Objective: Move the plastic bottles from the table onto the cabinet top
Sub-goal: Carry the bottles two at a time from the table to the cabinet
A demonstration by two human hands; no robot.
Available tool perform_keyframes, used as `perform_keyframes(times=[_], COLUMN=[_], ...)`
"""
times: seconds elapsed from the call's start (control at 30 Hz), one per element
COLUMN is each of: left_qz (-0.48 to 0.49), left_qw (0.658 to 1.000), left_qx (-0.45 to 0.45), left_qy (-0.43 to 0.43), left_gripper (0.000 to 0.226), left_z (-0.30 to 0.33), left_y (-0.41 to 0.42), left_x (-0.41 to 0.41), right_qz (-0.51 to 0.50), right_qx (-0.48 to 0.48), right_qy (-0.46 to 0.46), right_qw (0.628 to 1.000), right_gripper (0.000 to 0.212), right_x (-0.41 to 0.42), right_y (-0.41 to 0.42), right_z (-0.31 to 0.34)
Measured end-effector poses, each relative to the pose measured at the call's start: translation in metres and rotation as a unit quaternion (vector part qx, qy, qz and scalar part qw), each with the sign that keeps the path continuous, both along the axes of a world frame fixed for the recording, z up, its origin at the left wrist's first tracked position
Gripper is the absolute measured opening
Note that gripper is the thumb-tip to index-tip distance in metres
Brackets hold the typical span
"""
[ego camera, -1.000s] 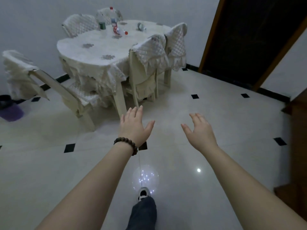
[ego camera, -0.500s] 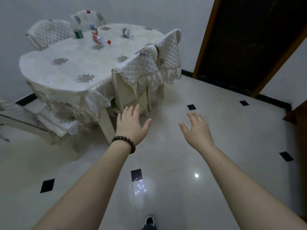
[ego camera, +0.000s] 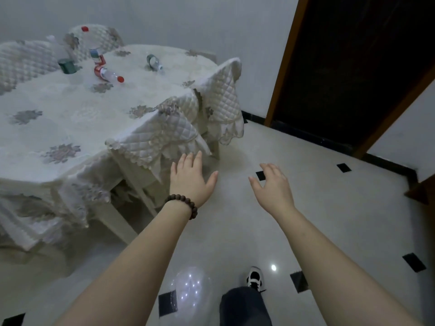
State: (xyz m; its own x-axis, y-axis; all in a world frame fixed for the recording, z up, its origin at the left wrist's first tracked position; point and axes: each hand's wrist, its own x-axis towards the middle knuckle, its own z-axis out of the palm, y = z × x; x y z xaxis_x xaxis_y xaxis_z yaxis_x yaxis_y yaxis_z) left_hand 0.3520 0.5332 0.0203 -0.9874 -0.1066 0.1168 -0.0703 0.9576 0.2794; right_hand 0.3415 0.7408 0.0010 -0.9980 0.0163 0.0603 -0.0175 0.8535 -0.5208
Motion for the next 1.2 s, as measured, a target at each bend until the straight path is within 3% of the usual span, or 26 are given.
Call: perform_keyframes(times=[0.3, 0.53, 0.87, 1.2], left_qz=[0.069, 0.152, 0.243, 0.358], left_qw=[0.998, 0.988, 0.970, 0.932], left_qx=[0.005, 0.005, 0.012, 0.040], left_qy=[0.006, 0.010, 0.022, 0.033], left_gripper=[0.073, 0.072, 0.071, 0.071], left_z=[0.018, 0.027, 0.025, 0.033], left_y=[0.068, 0.057, -0.008, -0.123], left_x=[-0.181, -0.268, -0.389, -0.544], right_qz=[0.069, 0.136, 0.224, 0.336], right_qx=[0.010, 0.003, -0.013, 0.023], right_qy=[-0.009, 0.004, 0.015, 0.039], right_qw=[0.998, 0.991, 0.974, 0.941], right_gripper=[0.060, 0.059, 0.059, 0.057], right_x=[-0.208, -0.325, -0.486, -0.697], right_y=[0.067, 0.064, -0.010, -0.153], right_z=[0.026, 0.038, 0.037, 0.065])
